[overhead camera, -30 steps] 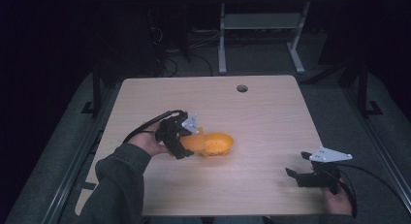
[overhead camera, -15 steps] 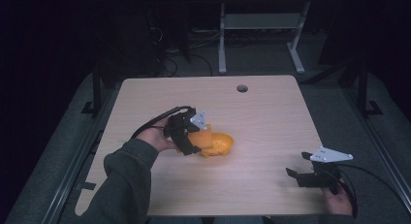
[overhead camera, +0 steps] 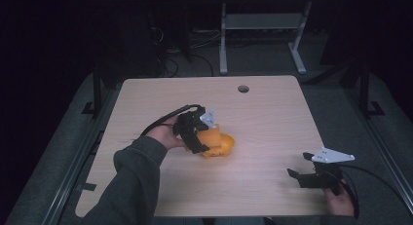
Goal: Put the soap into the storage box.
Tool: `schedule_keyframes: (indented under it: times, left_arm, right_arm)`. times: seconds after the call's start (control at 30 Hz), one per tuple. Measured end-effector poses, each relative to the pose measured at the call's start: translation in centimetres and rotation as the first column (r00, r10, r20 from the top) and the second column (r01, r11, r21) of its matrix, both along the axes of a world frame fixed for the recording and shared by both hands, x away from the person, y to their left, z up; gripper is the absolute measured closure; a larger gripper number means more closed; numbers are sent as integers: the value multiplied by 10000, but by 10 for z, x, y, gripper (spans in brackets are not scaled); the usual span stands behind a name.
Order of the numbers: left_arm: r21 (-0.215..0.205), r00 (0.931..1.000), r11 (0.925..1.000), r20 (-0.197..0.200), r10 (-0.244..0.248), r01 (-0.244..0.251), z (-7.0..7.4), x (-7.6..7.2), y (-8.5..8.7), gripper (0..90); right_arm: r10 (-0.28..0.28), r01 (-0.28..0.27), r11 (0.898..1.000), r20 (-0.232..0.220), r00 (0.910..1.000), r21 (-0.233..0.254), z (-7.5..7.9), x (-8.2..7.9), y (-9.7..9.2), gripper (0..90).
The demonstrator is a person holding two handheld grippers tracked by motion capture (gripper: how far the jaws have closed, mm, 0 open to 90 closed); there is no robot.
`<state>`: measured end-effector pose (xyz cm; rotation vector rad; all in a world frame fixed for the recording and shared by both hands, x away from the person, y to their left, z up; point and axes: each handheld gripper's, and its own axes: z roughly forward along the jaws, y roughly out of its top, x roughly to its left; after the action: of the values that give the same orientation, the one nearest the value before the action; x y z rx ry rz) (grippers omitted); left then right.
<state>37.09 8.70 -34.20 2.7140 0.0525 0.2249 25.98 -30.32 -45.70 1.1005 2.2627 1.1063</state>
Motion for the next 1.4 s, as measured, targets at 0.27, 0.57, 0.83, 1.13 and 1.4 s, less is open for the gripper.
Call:
schedule_keyframes:
  times: [0.27, 0.57, 0.83, 1.13, 1.4]
  left_arm:
    - [-1, 9998, 9999, -92, -169, 169, -3, 6, -13, 209]
    - [39, 9995, 9998, -254, -207, 208, -9, 12, -20, 209]
    - [22, 9992, 9997, -327, -230, 231, -14, 17, -25, 209]
    - [77, 9989, 9996, -370, -277, 281, -19, 21, -29, 209]
    - [201, 9983, 9989, -416, -419, 428, -27, 23, -36, 209]
  right_arm:
    - [46, -46, 10000, 5, 10000, -13, 0, 0, -1, 139]
    - [13, -13, 10000, 20, 10000, 9, 0, 0, -2, 139]
    - [3, -3, 10000, 19, 10000, 27, 0, 0, -2, 139]
    - [41, -41, 10000, 39, 10000, 11, 0, 0, -2, 139]
    - [82, -82, 10000, 12, 10000, -14, 1, 0, 0, 139]
